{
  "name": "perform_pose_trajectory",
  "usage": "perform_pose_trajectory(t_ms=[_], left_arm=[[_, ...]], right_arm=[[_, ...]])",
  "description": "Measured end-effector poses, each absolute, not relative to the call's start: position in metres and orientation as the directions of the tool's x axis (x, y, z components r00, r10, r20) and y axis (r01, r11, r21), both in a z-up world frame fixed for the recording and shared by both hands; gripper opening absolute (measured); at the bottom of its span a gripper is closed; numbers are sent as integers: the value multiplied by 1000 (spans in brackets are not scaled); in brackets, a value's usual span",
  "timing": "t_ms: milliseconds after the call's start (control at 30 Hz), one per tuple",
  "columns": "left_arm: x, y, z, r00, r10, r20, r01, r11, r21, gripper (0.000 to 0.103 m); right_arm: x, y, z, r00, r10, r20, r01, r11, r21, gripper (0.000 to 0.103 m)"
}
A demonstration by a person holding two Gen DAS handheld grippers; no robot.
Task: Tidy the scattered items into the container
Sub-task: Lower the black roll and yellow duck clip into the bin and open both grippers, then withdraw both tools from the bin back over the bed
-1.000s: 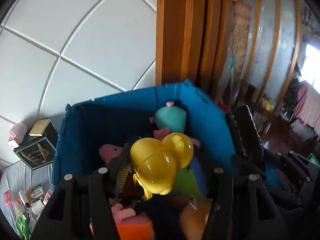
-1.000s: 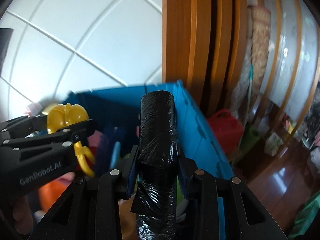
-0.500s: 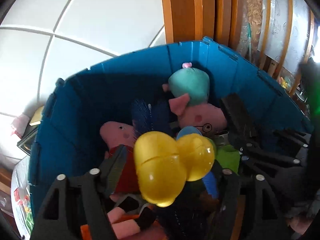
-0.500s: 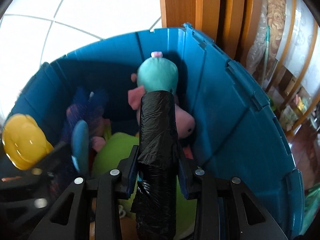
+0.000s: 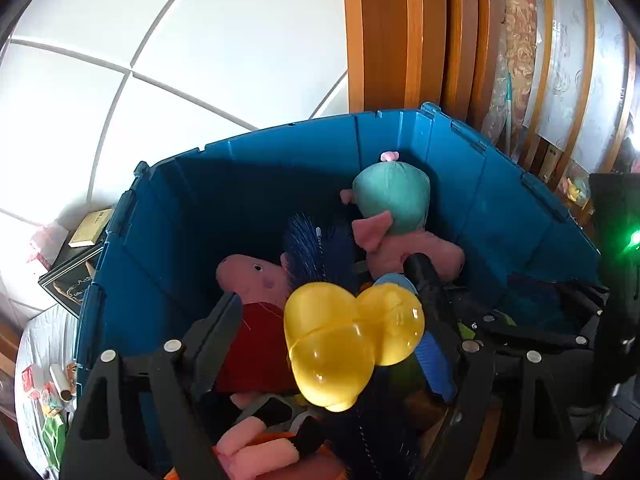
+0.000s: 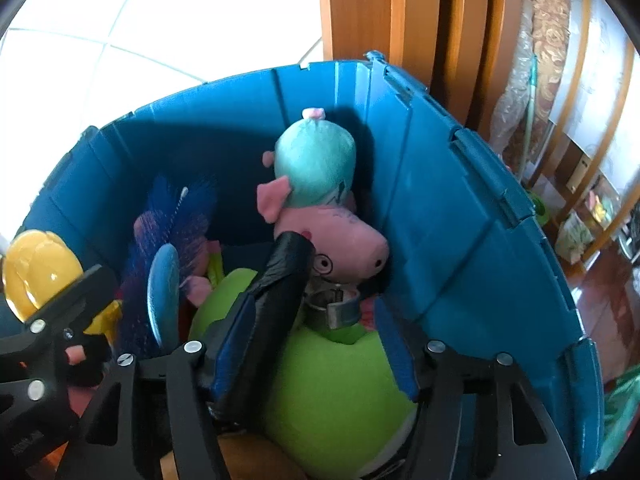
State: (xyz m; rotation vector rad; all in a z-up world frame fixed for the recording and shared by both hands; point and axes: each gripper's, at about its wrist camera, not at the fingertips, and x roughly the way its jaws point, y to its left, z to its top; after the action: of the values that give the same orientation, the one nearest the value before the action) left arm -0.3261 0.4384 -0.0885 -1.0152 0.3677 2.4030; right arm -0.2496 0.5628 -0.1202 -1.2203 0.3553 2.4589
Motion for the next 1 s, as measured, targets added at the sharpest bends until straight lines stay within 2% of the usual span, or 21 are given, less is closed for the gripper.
perform_pose_trajectory(t_ms=[133, 267, 367, 567, 700, 867, 1000], left_arm=[[-320, 431, -80, -583, 367, -725, -549, -836, 18, 82], [-302, 415, -64, -605, 351, -715, -524, -851, 26, 82], [-285, 399, -51, -576, 378, -724, -537, -843, -13, 82], [-225, 360, -13, -635, 408, -656, -567, -823, 37, 82], [-193, 332, -3, -641, 437, -631, -573, -820, 13, 82], [-155, 289, 1, -626, 516, -584, -602, -796, -59, 82], [-132, 244, -1, -632, 549, -548, -605, -791, -95, 91]], right_arm=[[-248, 558, -112, -561, 223, -797, -426, -903, 47, 62], [-238, 544, -92, -586, 296, -754, -413, -910, -36, 63], [-219, 533, -64, -671, 277, -688, -386, -923, 5, 75], [-174, 499, -12, -763, 245, -599, -320, -947, 21, 78], [-129, 478, 17, -810, 221, -543, -315, -945, 86, 80], [-74, 442, 26, -824, 288, -487, -361, -931, 59, 84], [-45, 403, 20, -831, 303, -466, -371, -927, 59, 86]])
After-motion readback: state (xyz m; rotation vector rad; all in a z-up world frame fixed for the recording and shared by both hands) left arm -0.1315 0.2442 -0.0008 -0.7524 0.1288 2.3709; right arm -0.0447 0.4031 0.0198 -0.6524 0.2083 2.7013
